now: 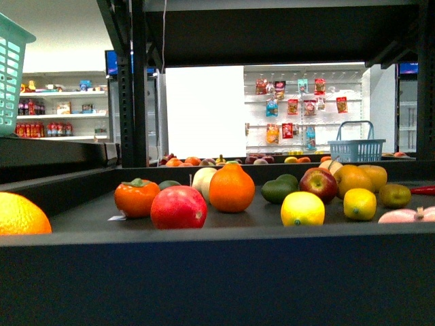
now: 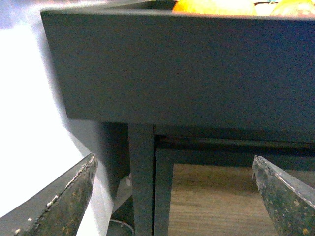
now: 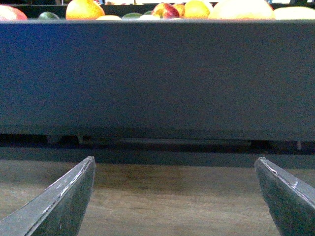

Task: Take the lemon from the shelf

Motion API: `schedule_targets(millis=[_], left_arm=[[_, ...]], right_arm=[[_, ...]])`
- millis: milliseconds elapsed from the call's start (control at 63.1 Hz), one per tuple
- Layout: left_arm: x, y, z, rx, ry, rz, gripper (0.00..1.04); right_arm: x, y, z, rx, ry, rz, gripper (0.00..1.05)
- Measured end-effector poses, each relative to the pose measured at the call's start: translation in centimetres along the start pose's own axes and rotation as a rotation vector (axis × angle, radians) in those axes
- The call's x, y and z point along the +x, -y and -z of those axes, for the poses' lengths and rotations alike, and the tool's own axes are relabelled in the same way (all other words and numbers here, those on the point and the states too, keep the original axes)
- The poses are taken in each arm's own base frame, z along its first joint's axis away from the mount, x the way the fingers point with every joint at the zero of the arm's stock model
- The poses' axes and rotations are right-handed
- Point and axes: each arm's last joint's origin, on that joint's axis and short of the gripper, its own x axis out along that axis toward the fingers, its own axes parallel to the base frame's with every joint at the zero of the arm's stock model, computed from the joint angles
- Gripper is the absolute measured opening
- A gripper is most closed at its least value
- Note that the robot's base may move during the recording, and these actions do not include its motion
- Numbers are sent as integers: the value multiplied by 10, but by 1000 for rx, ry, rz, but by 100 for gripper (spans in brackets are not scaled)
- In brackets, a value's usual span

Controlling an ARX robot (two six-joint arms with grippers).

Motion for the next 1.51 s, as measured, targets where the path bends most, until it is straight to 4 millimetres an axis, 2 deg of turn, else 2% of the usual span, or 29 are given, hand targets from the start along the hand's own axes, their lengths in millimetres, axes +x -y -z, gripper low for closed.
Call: schedule_targets(millis=[1505], left_arm=[[0, 0, 0, 0, 0, 1, 97]], right_arm=[[0, 0, 0, 0, 0, 0, 97]])
